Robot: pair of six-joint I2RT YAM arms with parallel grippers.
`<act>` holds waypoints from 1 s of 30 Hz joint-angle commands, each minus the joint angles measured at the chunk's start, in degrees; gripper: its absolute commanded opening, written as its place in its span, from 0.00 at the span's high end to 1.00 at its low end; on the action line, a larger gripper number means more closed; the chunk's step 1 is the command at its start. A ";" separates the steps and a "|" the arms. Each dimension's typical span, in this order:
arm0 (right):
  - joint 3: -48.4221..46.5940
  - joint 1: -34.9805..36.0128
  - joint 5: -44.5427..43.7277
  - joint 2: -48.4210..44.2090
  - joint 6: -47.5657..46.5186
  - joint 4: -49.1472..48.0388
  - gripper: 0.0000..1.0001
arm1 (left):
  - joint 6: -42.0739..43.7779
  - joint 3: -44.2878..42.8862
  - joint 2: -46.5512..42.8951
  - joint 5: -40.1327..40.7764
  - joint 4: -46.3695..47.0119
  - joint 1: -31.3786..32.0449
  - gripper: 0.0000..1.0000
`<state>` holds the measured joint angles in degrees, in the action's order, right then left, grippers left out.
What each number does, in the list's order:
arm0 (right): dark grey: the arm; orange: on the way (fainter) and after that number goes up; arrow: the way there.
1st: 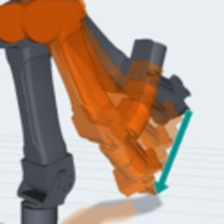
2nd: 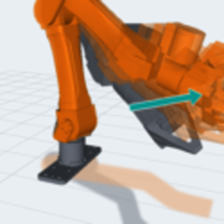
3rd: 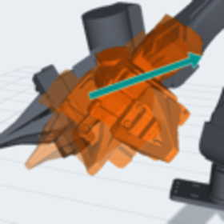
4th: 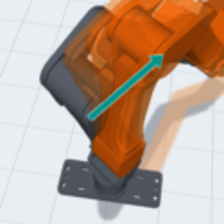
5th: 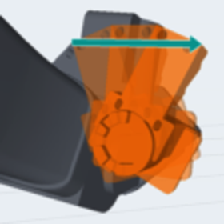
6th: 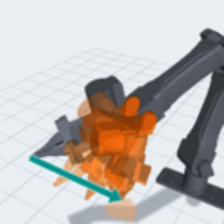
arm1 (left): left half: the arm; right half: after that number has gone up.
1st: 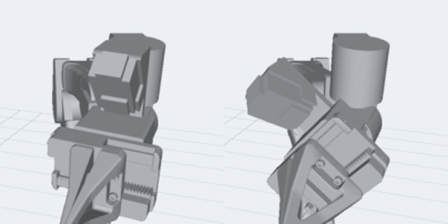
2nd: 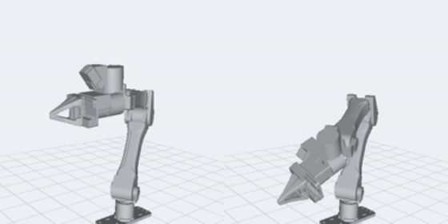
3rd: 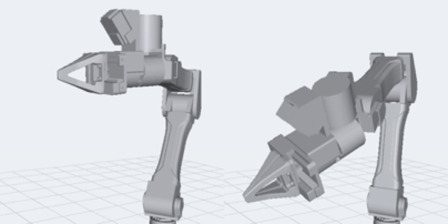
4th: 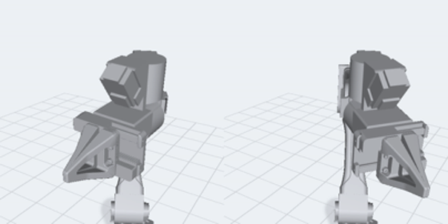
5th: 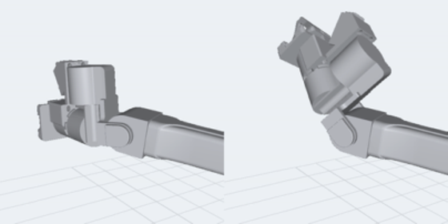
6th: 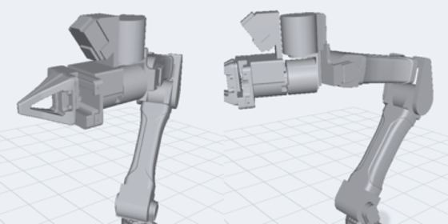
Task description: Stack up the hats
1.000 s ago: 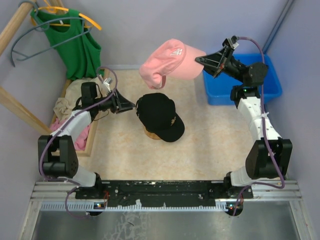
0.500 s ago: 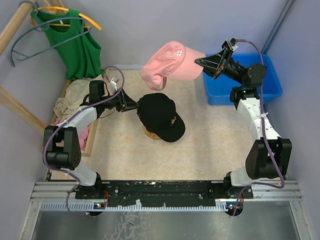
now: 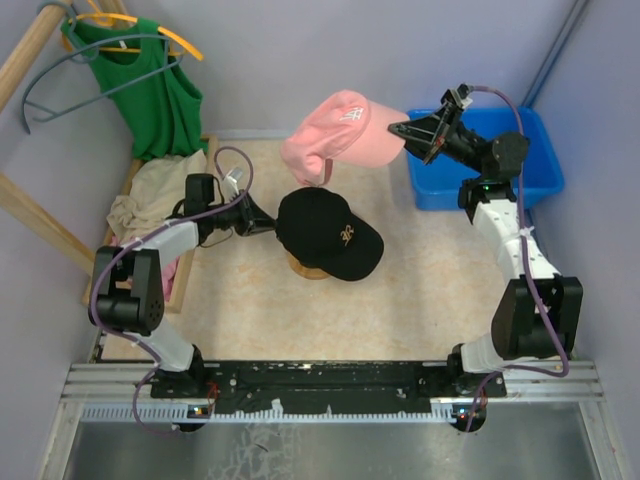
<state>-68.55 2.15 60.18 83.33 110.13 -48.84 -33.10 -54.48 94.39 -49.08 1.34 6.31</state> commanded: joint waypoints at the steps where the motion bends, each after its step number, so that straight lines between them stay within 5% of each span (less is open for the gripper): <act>1: 1.28 1.71 -1.96 -2.11 -0.54 -4.92 1.00 | 1.23 2.60 -1.65 1.91 0.09 -0.15 0.84; 16: 13.59 12.97 -17.15 6.77 0.51 -33.66 1.00 | -4.23 9.50 -6.06 0.04 6.11 -0.15 0.89; 30: 18.44 14.12 -17.36 18.74 -0.12 -41.01 1.00 | -11.01 14.74 -8.21 -1.73 14.40 -0.15 0.92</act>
<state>-51.48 15.16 44.12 101.25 110.61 -82.46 -42.59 -41.19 87.44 -50.19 13.54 6.28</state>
